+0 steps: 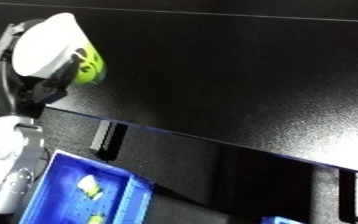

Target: Pick up the object and place it into the box

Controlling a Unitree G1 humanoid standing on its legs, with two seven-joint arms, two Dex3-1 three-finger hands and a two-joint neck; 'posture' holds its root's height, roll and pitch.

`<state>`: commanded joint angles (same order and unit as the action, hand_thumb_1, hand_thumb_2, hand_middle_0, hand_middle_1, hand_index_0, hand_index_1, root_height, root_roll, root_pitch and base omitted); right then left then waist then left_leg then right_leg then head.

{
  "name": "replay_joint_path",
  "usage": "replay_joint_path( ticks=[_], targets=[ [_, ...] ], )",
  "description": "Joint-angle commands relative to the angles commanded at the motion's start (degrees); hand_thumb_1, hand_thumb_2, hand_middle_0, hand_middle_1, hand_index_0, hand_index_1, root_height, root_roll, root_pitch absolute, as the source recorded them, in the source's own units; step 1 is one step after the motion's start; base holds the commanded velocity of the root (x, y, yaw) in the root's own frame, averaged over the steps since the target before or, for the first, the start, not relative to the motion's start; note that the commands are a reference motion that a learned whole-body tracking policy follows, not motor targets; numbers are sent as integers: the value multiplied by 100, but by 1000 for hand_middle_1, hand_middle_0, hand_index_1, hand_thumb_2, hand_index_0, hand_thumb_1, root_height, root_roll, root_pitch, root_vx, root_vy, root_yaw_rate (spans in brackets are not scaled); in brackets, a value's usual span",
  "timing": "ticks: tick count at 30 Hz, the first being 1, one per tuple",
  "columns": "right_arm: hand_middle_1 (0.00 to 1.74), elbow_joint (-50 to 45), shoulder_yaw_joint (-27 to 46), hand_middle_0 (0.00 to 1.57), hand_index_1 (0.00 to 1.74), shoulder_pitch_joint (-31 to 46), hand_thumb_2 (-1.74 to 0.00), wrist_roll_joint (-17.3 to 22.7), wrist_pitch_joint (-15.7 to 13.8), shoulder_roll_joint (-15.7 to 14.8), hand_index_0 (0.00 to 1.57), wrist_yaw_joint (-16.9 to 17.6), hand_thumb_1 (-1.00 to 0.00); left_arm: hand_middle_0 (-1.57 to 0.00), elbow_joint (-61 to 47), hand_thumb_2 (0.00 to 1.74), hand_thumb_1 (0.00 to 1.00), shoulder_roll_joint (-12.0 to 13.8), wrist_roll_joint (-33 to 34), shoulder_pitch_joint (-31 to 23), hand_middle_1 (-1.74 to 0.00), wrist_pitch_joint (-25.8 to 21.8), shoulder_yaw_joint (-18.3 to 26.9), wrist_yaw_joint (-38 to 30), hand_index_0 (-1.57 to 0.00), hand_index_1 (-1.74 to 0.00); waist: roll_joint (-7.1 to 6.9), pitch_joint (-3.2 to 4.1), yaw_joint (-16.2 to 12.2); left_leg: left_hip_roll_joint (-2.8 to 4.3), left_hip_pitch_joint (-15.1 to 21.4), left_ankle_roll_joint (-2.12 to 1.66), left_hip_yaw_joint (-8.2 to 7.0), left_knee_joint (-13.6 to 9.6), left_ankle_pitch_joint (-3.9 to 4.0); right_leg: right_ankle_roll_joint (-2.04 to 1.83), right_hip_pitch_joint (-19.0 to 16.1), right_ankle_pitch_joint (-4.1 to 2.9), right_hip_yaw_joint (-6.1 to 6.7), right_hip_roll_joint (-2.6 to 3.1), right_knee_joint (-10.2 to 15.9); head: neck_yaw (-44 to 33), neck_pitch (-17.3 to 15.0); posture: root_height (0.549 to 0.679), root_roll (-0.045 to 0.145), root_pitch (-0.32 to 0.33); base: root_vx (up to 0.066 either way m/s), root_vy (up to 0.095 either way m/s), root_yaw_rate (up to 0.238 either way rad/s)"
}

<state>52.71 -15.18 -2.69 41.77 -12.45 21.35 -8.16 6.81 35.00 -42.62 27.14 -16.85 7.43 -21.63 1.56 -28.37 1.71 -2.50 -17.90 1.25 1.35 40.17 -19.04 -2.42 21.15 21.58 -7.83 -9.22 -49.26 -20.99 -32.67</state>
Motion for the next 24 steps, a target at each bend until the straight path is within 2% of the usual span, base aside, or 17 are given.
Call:
replay_joint_path(
  ticks=[6, 12, 18, 24],
  targets=[
    [0, 52, 83, 0, 0, 48, 0, 52, -49, 59, 0, -17, 0, -1334, 918, 1479, 850, 40, -256, -724, -1479, -769, 711, -479, -1334, -1479, 67, 20, 78, -31, 18, -44, 35, -56, 53, 58, -63, 79, -36, -20, 5, -276, -97, 629, 60, -76, -33, 15, 61],
    [0, 127, 63, 0, 0, -35, 0, 89, 41, 102, 0, 26, 0, -1334, 2243, 1479, 850, 39, -342, -1210, -1479, -1278, 917, -705, -1334, -1479, 88, 49, 120, -26, 62, -55, 50, -90, 91, 95, -162, 156, -66, -22, 18, -827, -538, 629, 63, -80, -30, 14, 34],
    [0, 395, 10, 0, 0, -194, 0, 220, 51, 121, 0, -30, 0, -1334, 3479, 1479, 850, 87, -950, -1369, -1479, -1176, 893, -793, -1334, -1479, 48, 105, 145, -3, 122, -61, 80, -149, 143, 123, -333, 217, -109, -8, 95, -1884, -943, 631, 63, -89, 0, 9, 46],
    [0, 494, -25, 0, 0, -229, 0, 236, 92, 83, 0, -6, 0, -1334, 4538, 1479, 850, 115, -1505, -1291, -1479, -795, 1001, -598, -1334, -1479, -43, 133, 118, 6, 106, -12, 102, -132, 165, 131, -409, 267, -118, 24, 100, -2868, -993, 630, 59, -94, 11, 5, 55]
  ],
)
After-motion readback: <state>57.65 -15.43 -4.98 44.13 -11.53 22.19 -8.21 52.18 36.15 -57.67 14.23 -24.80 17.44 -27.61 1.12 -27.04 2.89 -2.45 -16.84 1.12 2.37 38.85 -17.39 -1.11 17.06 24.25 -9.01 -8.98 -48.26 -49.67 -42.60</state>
